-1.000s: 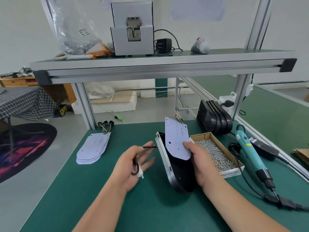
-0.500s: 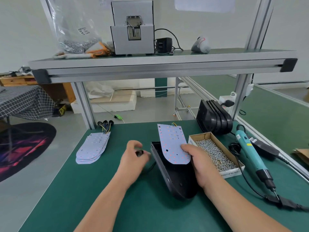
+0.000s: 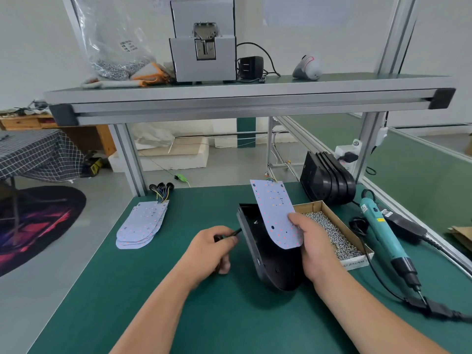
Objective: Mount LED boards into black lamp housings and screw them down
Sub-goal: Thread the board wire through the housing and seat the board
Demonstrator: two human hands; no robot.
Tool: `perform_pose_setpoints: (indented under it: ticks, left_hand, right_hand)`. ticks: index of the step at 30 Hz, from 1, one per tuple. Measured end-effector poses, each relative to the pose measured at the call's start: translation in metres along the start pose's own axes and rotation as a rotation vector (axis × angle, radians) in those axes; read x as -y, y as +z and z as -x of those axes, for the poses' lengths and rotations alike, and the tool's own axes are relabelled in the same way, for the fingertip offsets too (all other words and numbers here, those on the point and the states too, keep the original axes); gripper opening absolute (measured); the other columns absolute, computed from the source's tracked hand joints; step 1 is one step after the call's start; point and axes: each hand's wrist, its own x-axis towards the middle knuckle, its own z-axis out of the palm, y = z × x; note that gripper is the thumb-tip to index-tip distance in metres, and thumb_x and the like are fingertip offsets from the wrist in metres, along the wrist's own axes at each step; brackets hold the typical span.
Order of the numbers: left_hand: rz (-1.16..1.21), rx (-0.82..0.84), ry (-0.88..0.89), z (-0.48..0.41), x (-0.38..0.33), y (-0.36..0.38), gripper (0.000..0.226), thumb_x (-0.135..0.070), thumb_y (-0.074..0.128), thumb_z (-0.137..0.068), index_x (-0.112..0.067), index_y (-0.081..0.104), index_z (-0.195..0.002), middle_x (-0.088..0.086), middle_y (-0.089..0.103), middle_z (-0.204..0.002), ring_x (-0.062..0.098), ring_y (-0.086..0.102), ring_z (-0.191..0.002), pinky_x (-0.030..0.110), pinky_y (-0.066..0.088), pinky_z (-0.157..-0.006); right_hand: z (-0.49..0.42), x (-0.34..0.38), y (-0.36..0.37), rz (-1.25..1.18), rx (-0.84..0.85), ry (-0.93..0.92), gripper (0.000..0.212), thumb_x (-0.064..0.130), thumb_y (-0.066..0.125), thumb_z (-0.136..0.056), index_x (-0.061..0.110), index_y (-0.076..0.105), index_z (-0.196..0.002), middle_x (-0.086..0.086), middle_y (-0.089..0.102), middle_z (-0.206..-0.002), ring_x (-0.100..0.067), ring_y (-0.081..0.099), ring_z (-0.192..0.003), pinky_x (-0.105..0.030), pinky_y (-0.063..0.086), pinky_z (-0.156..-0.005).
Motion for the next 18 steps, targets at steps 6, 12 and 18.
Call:
perform_pose_setpoints:
  ticks: [6,12,18]
  left_hand:
    - [0.557,-0.016,-0.141,-0.004,0.001,0.007,0.01,-0.007,0.054,-0.089,-0.007,0.064,-0.088,0.022,0.078,-0.108,0.044,0.078,-0.095,0.044,0.063,-0.072]
    - [0.762,0.045,-0.167,-0.009,0.005,0.011,0.037,0.004,0.042,-0.095,0.007,0.076,-0.109,0.022,0.073,-0.088,0.028,0.07,-0.061,0.034,0.059,-0.054]
    - [0.896,0.025,-0.084,-0.013,0.004,0.008,0.058,0.017,0.028,-0.087,0.005,0.069,-0.126,0.022,0.075,-0.108,0.031,0.076,-0.078,0.041,0.065,-0.066]
  right_hand:
    - [0.001,-0.008,0.004,0.028,0.022,-0.029,0.02,0.013,0.058,-0.095,0.007,0.076,-0.091,-0.013,0.079,-0.097,-0.026,0.076,-0.076,-0.03,0.059,-0.063]
    - [0.002,-0.003,-0.002,0.05,0.095,-0.008,0.037,0.011,0.046,-0.096,0.003,0.069,-0.123,-0.015,0.074,-0.121,-0.033,0.068,-0.102,-0.045,0.049,-0.087]
    - [-0.001,0.0,-0.006,0.128,0.06,-0.033,0.028,0.014,0.053,-0.086,0.001,0.07,-0.104,-0.015,0.074,-0.109,-0.032,0.067,-0.092,-0.041,0.048,-0.079]
